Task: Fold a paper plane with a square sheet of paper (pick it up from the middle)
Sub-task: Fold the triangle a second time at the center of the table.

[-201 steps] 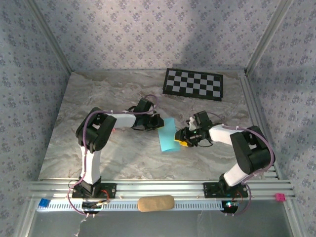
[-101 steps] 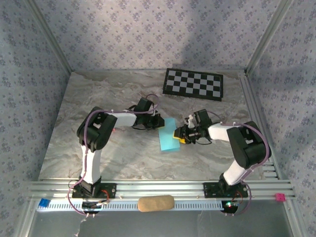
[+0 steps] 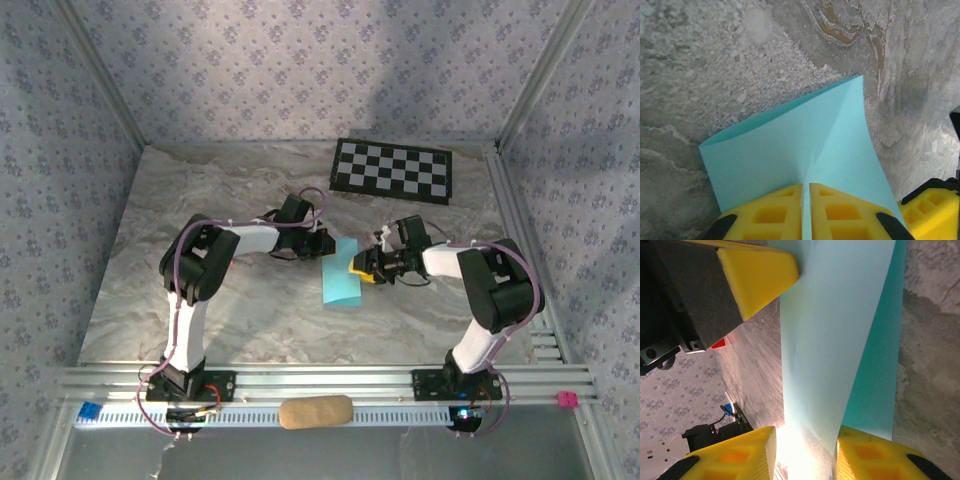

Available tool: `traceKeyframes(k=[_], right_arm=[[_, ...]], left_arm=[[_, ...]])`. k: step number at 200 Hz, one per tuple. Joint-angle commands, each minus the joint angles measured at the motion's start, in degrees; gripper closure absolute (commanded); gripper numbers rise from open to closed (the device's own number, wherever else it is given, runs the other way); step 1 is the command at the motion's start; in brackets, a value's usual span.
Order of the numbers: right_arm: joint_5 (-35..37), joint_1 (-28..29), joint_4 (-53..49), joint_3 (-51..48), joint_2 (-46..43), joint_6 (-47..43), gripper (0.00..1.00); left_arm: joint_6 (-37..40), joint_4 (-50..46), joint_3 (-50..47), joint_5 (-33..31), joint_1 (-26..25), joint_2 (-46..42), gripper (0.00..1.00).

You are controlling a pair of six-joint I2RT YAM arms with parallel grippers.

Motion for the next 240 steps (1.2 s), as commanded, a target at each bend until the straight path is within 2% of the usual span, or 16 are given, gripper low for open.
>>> traceKeyframes(k=[1,34,61,96,105,133,164,217,240], right_arm=[[-1.67,-0.27,-0.03,0.70,1.14,-1.15,0.67],[-1.06,-0.25,0.92,0.48,1.82,-0.53,0.69],[-0.92,-0.34,1.76,-0.03,2.48,0.00,0.78],[0.73,-0.43,0.75,0.02,3.12,-0.30,0.88],[1.28,-0.36,0.45,0.03,3.32,-0.39,0.89],[2.44,-0.10,0.96,0.16,3.53,0.78,0.93],[3.34,0.28,1.69,0.06,3.05,2.77,0.95],[2.13,0.28,4.10,-0.48,2.29,6.27,0.95],[2.11,0.28,3.20,0.01,2.35,6.08,0.94]], left_arm=[[1.46,-1.22,1.59,1.10,0.20,1.15,0.86],[1.40,-0.96,1.72,1.13,0.22,0.97,0.86],[1.18,-0.32,1.41,0.87,0.22,-0.18,0.83],[1.26,2.68,-1.54,-0.86,0.11,-5.19,0.67],[1.55,2.82,-2.26,-1.68,0.05,-6.70,0.59],[4.18,1.99,-4.91,-4.50,-0.95,-12.50,0.46],[10.47,0.13,-8.23,-10.02,-4.22,-18.68,0.48],[25.84,-0.82,-14.25,-19.26,-15.14,-24.90,0.51],[25.17,-2.31,-15.59,-24.73,-19.22,-26.25,0.52]])
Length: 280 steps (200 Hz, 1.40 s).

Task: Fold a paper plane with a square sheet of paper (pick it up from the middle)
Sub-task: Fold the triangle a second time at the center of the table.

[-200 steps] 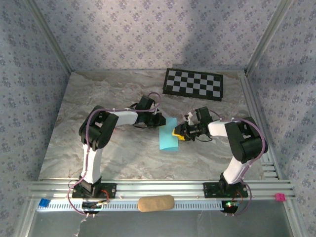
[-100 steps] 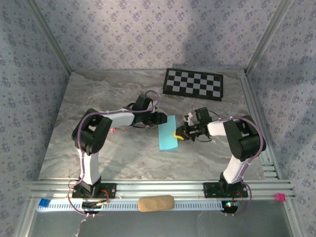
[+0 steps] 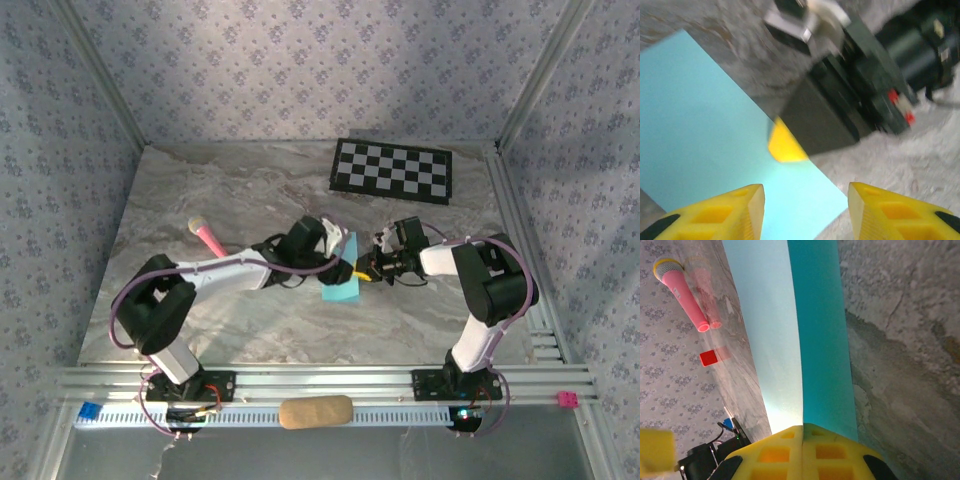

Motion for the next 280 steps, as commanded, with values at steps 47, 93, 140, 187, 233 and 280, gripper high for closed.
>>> traceKeyframes(k=[47,93,140,187,233,280], right_arm=[[-0.59,0.35,-0.58,0.42,-0.97,1.62,0.94],[-0.65,0.54,-0.57,0.70,-1.06,1.94,0.94],[-0.95,0.61,-0.75,0.95,-1.23,1.82,0.94],[-0.93,0.63,-0.73,0.74,-1.40,1.79,0.93],[-0.84,0.27,-1.46,0.60,-1.76,1.37,0.93],[-0.58,-0.24,-1.65,0.09,-2.27,1.16,0.91]], left_arm=[[9.73,-4.07,-1.76,-23.19,-13.35,-0.29,0.49],[11.67,-5.67,1.27,-34.73,-19.96,5.59,0.47],[11.02,-3.86,1.97,-40.20,-20.64,7.92,0.46],[10.53,-3.11,2.12,-41.08,-20.66,8.77,0.47],[10.81,-2.82,2.57,-41.34,-20.66,9.01,0.58],[9.58,-2.25,2.29,-39.99,-20.68,8.61,0.79]])
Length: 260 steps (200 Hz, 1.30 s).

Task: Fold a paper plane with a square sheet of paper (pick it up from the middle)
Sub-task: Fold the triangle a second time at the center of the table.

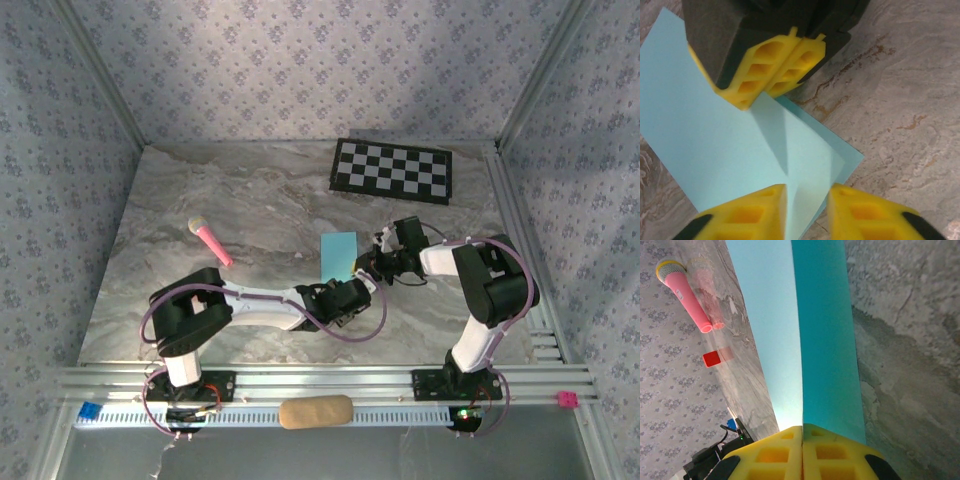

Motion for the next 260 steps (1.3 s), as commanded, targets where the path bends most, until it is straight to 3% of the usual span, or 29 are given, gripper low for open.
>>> traceKeyframes(k=[1,37,70,95,141,187,204,260], right_arm=[[-0.58,-0.49,-1.52,0.02,-1.65,-0.11,0.91],[-0.58,-0.75,-1.63,-0.31,-2.14,-0.44,0.89],[-0.38,-1.02,-1.79,-0.50,-2.31,-0.46,0.86],[0.74,-1.63,-3.20,-0.85,-3.23,-1.27,0.82],[7.76,-4.97,-10.38,-1.84,-8.72,-5.06,0.58],[8.84,-7.79,-13.03,-3.42,-14.15,-6.75,0.55],[8.20,-7.53,-14.29,-3.10,-14.96,-7.84,0.60],[9.98,-3.34,-15.56,-3.86,-14.74,-8.80,0.93]], left_arm=[[-0.68,0.80,1.49,-0.08,-0.07,0.03,0.79],[-1.38,1.03,1.05,0.45,0.12,-0.59,0.92],[-2.93,1.23,0.91,2.54,0.90,-1.21,0.96],[-5.98,2.28,-0.08,8.68,3.22,-2.72,1.00],[-11.98,6.93,-3.29,23.91,9.01,-6.49,1.00],[-15.31,9.83,-4.65,33.70,12.66,-6.65,1.00],[-16.72,10.99,-5.00,35.98,13.58,-6.35,1.00],[-21.63,16.90,-7.47,40.19,16.91,-5.86,1.00]])
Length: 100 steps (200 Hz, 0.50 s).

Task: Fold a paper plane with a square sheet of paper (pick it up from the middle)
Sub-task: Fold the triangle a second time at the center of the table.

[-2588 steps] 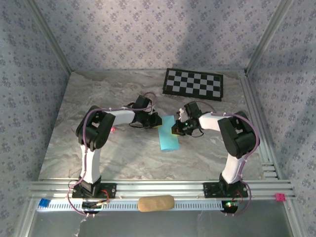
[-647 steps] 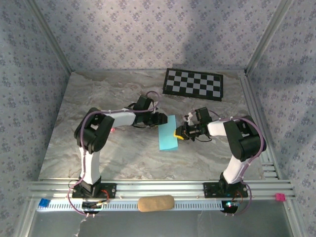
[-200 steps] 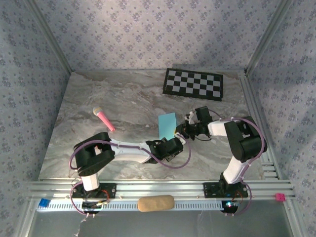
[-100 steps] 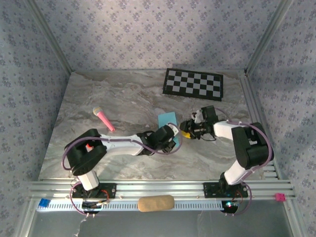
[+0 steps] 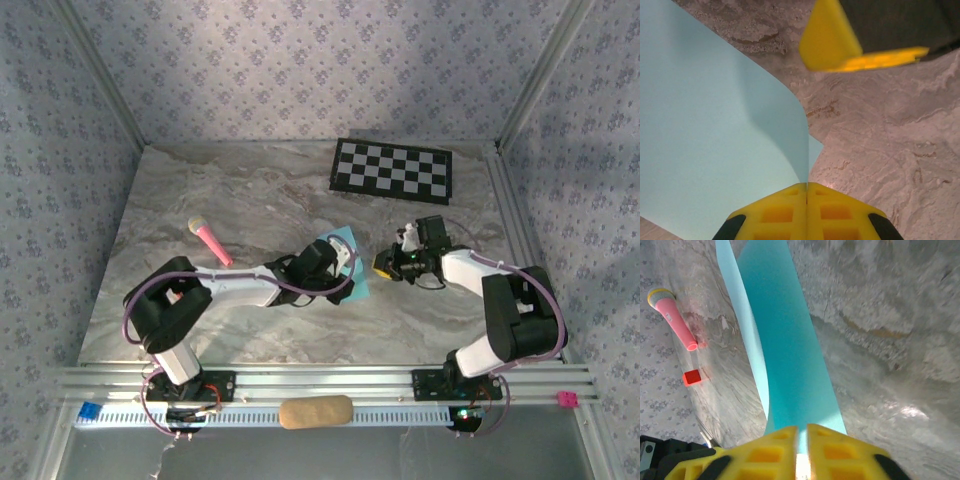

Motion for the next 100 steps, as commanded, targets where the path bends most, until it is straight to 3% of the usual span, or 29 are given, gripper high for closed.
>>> traceKeyframes(k=[1,23,81,100], right_arm=[[1.54,1.82,-2.28,-0.85,-0.52,-0.98,0.93],[1.62,3.88,-1.45,-0.28,1.03,-0.93,1.00],[4.14,8.24,-1.32,2.45,6.65,-0.93,1.00],[7.79,8.64,-6.03,3.40,7.89,-3.80,1.00]], left_arm=[[-3.04,4.26,-1.29,3.53,1.25,-0.27,1.00],[-3.40,4.45,-1.71,3.63,1.61,-0.34,1.00],[-4.02,4.20,-2.14,3.47,1.87,0.26,1.00],[-4.25,4.10,-2.25,3.41,2.11,0.35,1.00]])
